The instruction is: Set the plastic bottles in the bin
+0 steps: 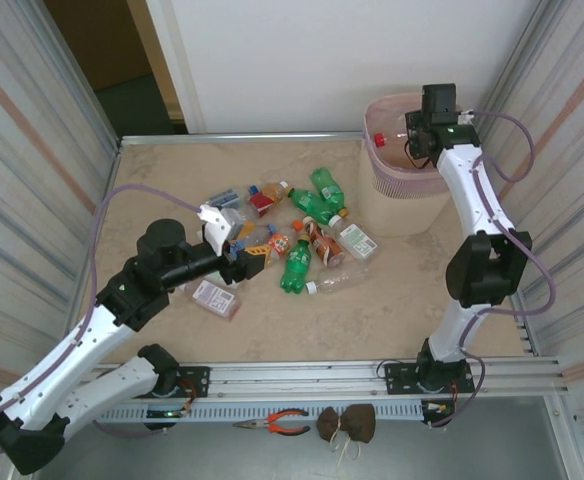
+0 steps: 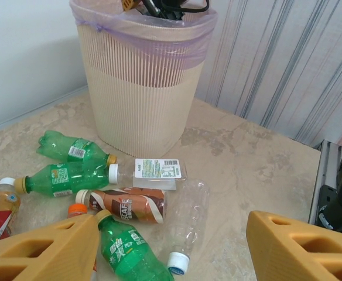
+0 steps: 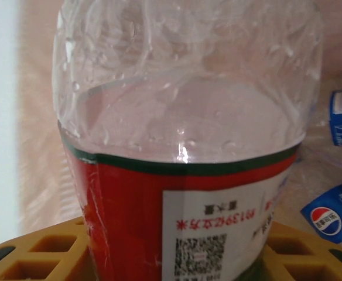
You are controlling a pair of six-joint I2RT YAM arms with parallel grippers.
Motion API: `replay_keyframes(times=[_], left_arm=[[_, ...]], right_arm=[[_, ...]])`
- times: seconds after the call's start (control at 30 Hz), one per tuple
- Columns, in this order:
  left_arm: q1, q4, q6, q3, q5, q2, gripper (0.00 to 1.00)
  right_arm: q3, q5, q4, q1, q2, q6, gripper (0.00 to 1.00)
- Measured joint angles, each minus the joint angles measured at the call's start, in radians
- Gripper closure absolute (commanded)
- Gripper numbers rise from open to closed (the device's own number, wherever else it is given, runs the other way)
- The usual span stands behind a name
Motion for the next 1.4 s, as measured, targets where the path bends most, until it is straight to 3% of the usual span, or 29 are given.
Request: replay_keyframes(times=[0.33, 0.9, 1.23, 1.4], left_arm=[[0.000, -0.001, -0.006, -0.013, -0.028, -0.007, 0.33], [0.000, -0.043, -0.002, -0.013, -0.075, -0.016, 0.33], [0.013, -0.086, -0.015, -0.003, -0.100, 0.050, 0.34], [0.019, -0.120, -0.056, 0.026, -0.138, 0.096, 0.35]], right_arm=[[0.095, 0.006, -0.100, 0.000, 0.152, 0.113, 0.45], [0.107, -0.002, -0.170, -0.001, 0.222, 0.187, 0.14], [0.132, -0.018, -0.196, -0.001, 0.195, 0.201, 0.13], [0.104, -0.021, -0.188, 0.005, 0.094, 0.196, 0.13]])
